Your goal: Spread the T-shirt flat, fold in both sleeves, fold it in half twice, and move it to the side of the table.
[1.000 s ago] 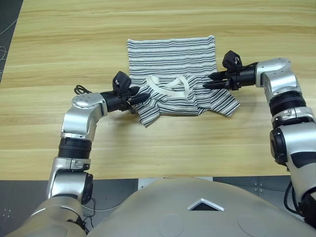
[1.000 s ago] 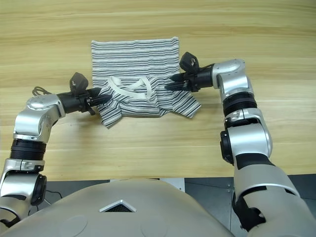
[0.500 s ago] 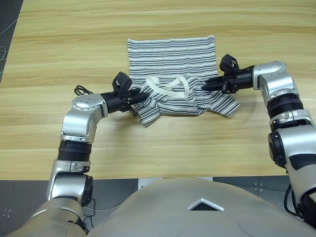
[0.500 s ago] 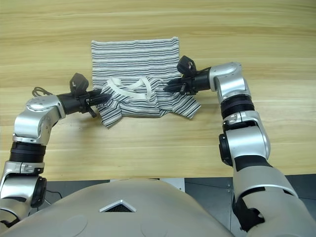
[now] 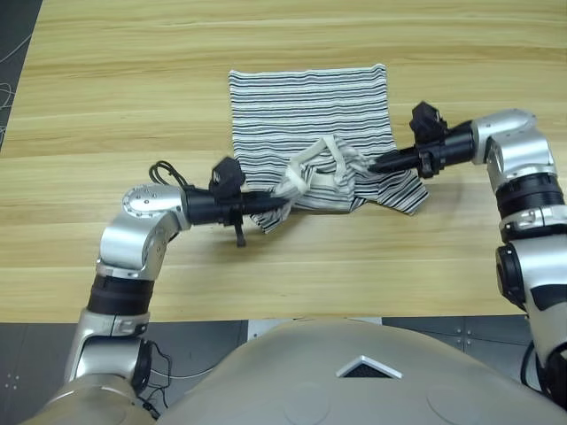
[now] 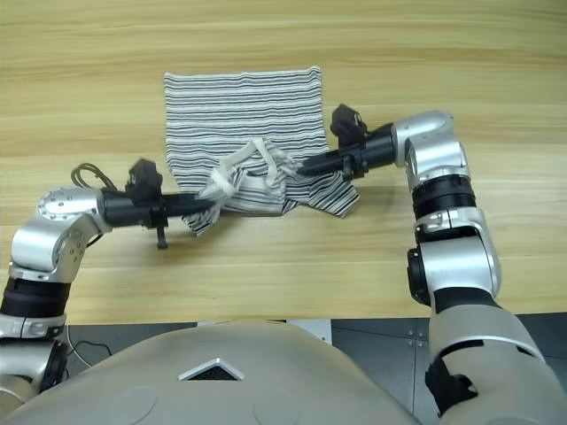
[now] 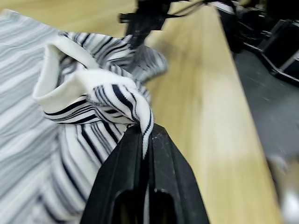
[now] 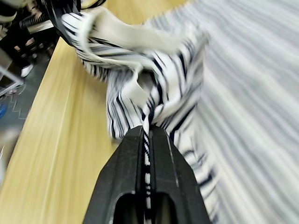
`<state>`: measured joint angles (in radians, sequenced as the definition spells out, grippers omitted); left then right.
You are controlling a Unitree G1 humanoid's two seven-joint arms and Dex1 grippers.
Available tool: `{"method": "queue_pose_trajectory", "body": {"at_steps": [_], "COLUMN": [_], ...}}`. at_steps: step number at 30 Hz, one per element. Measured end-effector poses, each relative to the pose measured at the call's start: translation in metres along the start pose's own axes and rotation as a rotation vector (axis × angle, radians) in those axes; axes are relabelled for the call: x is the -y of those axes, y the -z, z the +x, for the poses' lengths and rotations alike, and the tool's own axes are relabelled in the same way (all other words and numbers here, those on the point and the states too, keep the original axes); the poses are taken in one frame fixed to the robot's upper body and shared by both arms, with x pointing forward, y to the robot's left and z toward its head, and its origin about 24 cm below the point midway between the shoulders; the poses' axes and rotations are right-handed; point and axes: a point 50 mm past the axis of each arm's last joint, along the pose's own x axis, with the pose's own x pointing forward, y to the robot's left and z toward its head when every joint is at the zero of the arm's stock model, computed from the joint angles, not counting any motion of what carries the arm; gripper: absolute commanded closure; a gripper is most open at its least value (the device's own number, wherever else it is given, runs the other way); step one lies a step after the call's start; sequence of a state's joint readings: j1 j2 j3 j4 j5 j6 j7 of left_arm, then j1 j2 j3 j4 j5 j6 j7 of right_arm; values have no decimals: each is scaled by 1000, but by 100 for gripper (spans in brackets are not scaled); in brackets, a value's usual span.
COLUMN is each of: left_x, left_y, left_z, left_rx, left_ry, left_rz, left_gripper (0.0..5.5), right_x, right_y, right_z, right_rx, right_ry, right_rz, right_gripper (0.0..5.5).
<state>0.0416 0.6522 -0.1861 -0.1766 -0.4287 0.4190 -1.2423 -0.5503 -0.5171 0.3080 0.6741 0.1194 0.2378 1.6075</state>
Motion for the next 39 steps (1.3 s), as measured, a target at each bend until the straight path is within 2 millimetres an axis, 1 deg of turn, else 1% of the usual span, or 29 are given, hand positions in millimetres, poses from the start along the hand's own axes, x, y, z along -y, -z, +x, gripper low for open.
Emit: {"method": "queue_pose_trajectory", "body": {"at_steps": [2, 3, 5, 7, 10, 14, 15, 18, 19, 20, 22, 24, 27, 28, 31, 33, 34, 35, 38, 39], "left_x": [11, 15, 24, 25, 21, 14, 12, 8, 7, 6, 5, 5, 5, 5, 8, 16, 20, 22, 23, 23], "left_y": [6, 10, 25, 41, 37, 31, 30, 29, 28, 28, 27, 28, 28, 28, 27, 28, 23, 11, -21, -26], "left_z": [3, 3, 3, 2, 4, 2, 2, -1, -2, -4, -4, -5, -5, -5, -5, -7, -6, -6, -8, -8], "left_rx": [-59, -99, -219, -347, -401, -433, -439, -444, -443, -445, -444, -443, -438, -436, -422, -392, -332, -268, -146, -127], "left_ry": [87, 124, 183, 201, 228, 234, 229, 212, 204, 193, 188, 187, 182, 183, 189, 218, 235, 243, 251, 255], "left_rz": [11, 13, 14, 72, 219, 315, 324, 337, 335, 327, 320, 317, 300, 295, 245, 162, 117, 113, 139, 147], "left_gripper": [537, 537, 537, 537, 537, 537, 515, 483, 458, 451, 419, 390, 356, 356, 356, 356, 356, 356, 356, 356], "right_x": [-11, -14, -20, -26, -32, -38, -39, -42, -44, -46, -49, -53, -57, -58, -59, -57, -53, -49, -35, -32], "right_y": [18, 22, 26, 31, 36, 39, 40, 39, 39, 39, 37, 35, 37, 36, 30, 20, 10, -2, -36, -47], "right_z": [7, 6, -1, -7, -12, -17, -17, -14, -12, -8, -6, -8, -14, -14, -13, -19, -21, -22, -32, -36], "right_rx": [-93, -135, -210, -255, -290, -301, -303, -299, -288, -267, -239, -234, -262, -251, -209, -128, -63, -2, 201, 262], "right_ry": [-57, -73, -87, -106, -129, -151, -155, -180, -194, -211, -225, -236, -242, -246, -249, -221, -202, -187, -108, -91], "right_rz": [-14, -38, -103, -136, -155, -144, -141, -133, -126, -112, -93, -78, -41, -39, -32, -16, -13, -25, -23, -19], "right_gripper": [540, 540, 540, 540, 540, 540, 515, 469, 434, 422, 378, 338, 291, 291, 291, 291, 291, 291, 291, 291]}}
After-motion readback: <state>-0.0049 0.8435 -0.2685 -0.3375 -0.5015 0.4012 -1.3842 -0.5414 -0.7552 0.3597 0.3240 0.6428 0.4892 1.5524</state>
